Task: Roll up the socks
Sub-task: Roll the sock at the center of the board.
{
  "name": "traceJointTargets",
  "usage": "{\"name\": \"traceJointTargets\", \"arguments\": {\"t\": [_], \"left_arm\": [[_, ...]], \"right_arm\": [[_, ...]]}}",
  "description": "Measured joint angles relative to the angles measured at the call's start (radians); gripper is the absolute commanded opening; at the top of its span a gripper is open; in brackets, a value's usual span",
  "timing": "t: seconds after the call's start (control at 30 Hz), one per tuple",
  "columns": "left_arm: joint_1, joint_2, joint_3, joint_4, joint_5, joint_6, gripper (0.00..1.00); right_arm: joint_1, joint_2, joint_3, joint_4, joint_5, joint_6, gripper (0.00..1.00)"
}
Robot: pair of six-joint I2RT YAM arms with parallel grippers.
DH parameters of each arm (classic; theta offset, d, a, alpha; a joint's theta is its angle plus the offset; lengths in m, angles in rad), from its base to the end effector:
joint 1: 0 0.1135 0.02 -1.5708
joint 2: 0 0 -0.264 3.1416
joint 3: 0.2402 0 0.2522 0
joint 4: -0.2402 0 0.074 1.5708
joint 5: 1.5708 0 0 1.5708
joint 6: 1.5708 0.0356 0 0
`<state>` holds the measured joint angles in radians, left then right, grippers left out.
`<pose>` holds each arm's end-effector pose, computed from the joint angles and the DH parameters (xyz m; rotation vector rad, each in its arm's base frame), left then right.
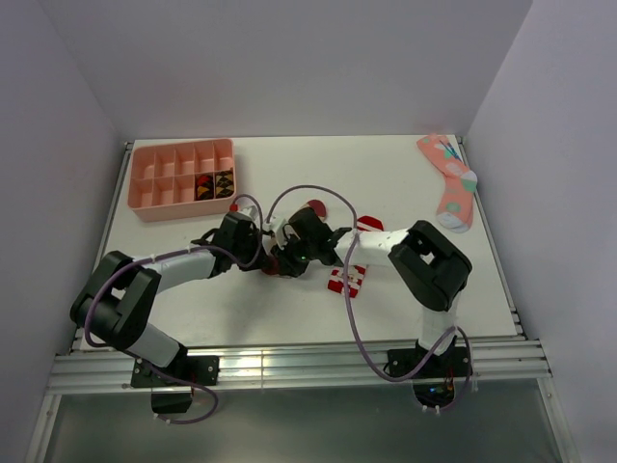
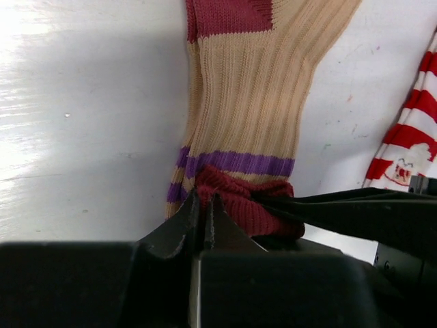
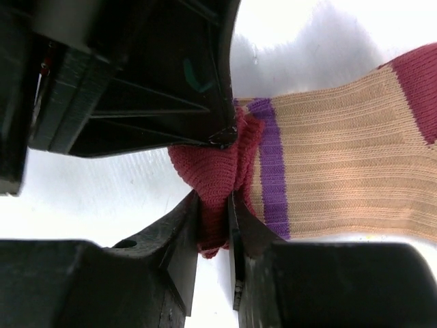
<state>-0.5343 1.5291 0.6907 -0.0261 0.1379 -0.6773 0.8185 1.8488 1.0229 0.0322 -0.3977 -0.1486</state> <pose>0.2456 -0.1510 0.1521 -0.1175 2.5509 -0.6807 0.2479 0.2851 0.1518 -1.3016 2.0493 0.7860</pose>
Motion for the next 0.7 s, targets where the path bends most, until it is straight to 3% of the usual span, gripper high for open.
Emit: {"name": "traceJointTargets", "arguments": {"t": [0.23,0.47,0.53,0.7], "left_arm": [[-0.008,-0.043,-0.034,0.047,0.005,-0.038,0.29],[-0.011,-0.203,-0.152,0.202,-0.066,-0.05,0.36],[-0.013,-0.251,-0.199,0.279,-0.083,-0.047,0.42],[-0.036,-0.319,-0.325,0.505,-0.089,-0.001,0.44]], "right_arm": [[-0.074,0.01,0.061,-0.163,-0.169,-0.044,0.24],[-0.145,0.12,0.227,-0.472,-0.365,-0.148,0.23],[-0.159,0.174,0.278,-0.55,-0.42,-0.179,0.22],[-0.191,0.281,0.388,-0.719,-0.539,-0.228,0.22]]}}
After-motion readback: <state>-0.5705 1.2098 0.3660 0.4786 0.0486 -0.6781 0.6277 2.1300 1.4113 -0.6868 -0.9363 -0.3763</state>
